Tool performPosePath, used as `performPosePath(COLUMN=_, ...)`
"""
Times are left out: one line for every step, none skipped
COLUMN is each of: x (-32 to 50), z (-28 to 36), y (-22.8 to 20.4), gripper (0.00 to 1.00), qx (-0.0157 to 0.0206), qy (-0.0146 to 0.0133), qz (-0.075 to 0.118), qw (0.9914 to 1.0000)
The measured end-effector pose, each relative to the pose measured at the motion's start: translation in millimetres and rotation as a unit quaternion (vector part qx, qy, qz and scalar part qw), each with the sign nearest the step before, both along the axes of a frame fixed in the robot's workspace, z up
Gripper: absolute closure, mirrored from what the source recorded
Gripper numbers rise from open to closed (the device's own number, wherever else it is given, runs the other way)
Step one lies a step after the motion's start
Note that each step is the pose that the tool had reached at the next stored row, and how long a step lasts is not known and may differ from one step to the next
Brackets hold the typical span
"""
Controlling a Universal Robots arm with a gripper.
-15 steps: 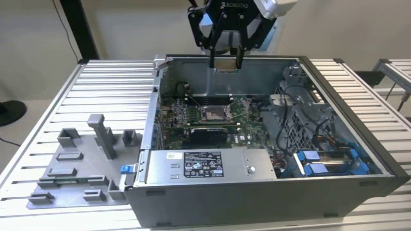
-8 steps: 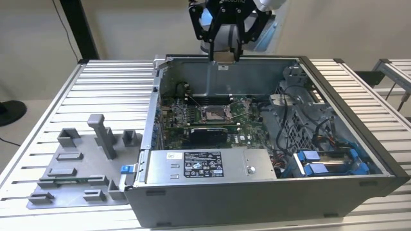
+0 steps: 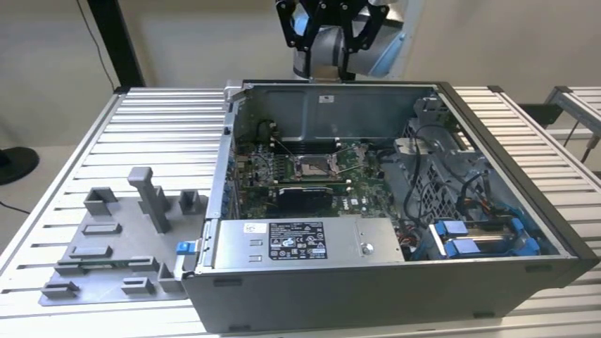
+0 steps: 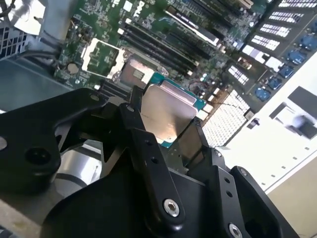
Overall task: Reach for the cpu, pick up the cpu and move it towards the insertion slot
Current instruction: 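Pick up the cpu and move it towards the insertion slot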
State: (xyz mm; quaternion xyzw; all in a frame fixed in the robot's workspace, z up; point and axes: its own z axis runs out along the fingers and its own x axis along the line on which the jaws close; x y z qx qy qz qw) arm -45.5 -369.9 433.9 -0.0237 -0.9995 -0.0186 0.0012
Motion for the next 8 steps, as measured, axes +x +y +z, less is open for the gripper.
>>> performPosePath(x=0.2, z=-0.1, y=4.6, gripper=1.00, qx=-0.0001, qy=0.0000, qz=0.000, qw=1.00000)
performPosePath(x=0.4, z=-0.2, y=9.0, gripper=1.00, qx=0.0000, qy=0.0000, qz=0.000, qw=1.00000)
performPosePath(x=0.6, z=-0.3, y=13.6, gripper=1.00, qx=-0.0001, qy=0.0000, qz=0.000, qw=1.00000)
performPosePath(x=0.8, z=-0.4, y=18.4, gripper=1.00, qx=-0.0001, qy=-0.0001, qz=0.000, qw=1.00000)
performPosePath(x=1.0, z=-0.5, y=22.6, gripper=1.00, qx=-0.0001, qy=-0.0001, qz=0.000, qw=1.00000)
performPosePath(x=1.2, z=-0.6, y=27.1, gripper=1.00, qx=-0.0001, qy=-0.0002, qz=0.000, qw=1.00000)
performPosePath(x=1.5, z=-0.6, y=31.4, gripper=1.00, qx=-0.0001, qy=-0.0003, qz=0.000, qw=1.00000)
performPosePath(x=1.6, z=-0.7, y=35.0, gripper=1.00, qx=-0.0001, qy=-0.0003, qz=0.000, qw=1.00000)
